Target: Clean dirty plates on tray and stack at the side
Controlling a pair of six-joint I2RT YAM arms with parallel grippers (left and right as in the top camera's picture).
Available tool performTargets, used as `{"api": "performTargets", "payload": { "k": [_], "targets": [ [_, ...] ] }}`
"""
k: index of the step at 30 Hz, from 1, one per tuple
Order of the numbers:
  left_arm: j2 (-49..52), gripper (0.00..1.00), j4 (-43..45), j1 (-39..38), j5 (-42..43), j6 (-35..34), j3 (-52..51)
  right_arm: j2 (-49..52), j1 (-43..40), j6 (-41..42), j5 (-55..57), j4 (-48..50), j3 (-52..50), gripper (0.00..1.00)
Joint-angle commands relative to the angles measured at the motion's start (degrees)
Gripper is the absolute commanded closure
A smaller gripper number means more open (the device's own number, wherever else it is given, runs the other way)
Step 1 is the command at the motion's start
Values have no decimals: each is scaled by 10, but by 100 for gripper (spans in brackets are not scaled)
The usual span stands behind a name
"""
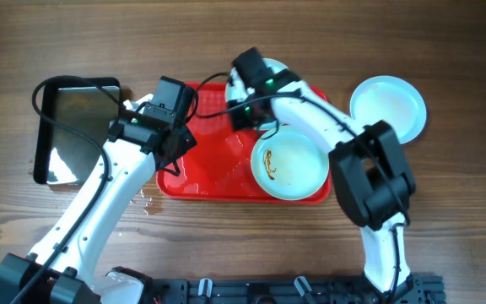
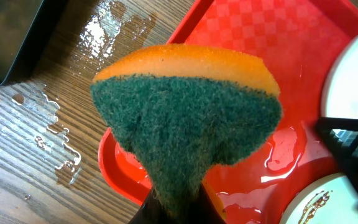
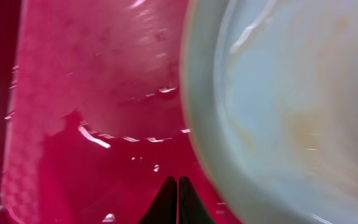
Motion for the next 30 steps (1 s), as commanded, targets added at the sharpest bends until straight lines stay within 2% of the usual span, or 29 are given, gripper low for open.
{"api": "performTargets", "payload": {
  "k": [1,2,3,4,10,13,19,24,30],
  "targets": [
    [2,96,0,3,2,-3,-5,10,45,34,-15,11,-8,96],
    [2,96,0,3,2,-3,-5,10,55,37,-14,16,-8,96],
    [2,96,-5,3,2,-3,-5,1,53,66,69,22,-4,96],
    [2,96,-6,3,2,-3,-5,-4,43,63,76,22,2,96],
    [2,96,-4,3,0,-3,-5,-10,-41,51,73,45,17,96],
    [2,96,-2,3,0,-3,-5,4,-47,50,68,73,2,96],
    [2,96,-2,3,0,-3,-5,53,-11,51,-27,83,2,96],
    [2,96,-2,3,0,-3,-5,56,38,53,-35,50,2,96],
    [2,96,-2,3,0,-3,-5,54,92,55,-134,44,3,96]
  ]
}}
